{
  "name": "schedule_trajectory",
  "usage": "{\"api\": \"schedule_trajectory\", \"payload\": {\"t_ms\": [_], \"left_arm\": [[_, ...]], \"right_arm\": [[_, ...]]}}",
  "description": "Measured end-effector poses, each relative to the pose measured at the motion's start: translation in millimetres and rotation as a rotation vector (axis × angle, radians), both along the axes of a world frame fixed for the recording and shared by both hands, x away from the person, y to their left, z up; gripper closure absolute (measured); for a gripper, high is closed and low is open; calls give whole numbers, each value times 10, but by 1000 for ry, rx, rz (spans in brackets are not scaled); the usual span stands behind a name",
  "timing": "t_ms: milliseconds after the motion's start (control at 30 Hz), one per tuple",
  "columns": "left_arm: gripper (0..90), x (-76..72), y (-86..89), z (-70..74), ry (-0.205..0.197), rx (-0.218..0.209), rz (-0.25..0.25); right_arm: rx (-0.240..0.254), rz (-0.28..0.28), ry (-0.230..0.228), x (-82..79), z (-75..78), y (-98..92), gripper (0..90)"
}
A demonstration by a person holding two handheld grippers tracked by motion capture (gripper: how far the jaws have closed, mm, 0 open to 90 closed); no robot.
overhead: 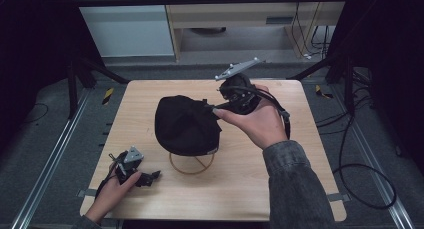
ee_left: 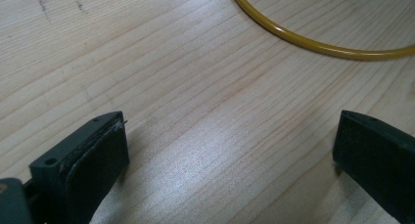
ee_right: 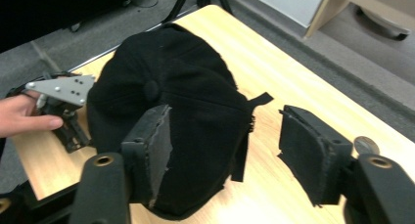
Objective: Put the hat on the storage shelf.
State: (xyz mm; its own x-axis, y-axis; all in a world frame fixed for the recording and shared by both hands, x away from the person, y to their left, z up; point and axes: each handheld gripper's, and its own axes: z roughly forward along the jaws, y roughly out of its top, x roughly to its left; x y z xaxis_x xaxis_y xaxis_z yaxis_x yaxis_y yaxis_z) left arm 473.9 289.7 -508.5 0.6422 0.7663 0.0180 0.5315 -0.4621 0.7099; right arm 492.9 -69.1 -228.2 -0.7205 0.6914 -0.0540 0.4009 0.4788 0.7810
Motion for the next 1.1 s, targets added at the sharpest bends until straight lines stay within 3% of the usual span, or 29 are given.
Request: {"api": "schedule_trajectory", "payload": {"t_ms": [667, 1100], "left_arm": [[0, 1, 1, 1, 1, 1, -2], [0, 1, 1, 1, 1, 2, -2]], "right_arm": [[44, -124, -32, -125, -58, -419, 134], [39, -162, -56, -199, -152, -602, 78]]}}
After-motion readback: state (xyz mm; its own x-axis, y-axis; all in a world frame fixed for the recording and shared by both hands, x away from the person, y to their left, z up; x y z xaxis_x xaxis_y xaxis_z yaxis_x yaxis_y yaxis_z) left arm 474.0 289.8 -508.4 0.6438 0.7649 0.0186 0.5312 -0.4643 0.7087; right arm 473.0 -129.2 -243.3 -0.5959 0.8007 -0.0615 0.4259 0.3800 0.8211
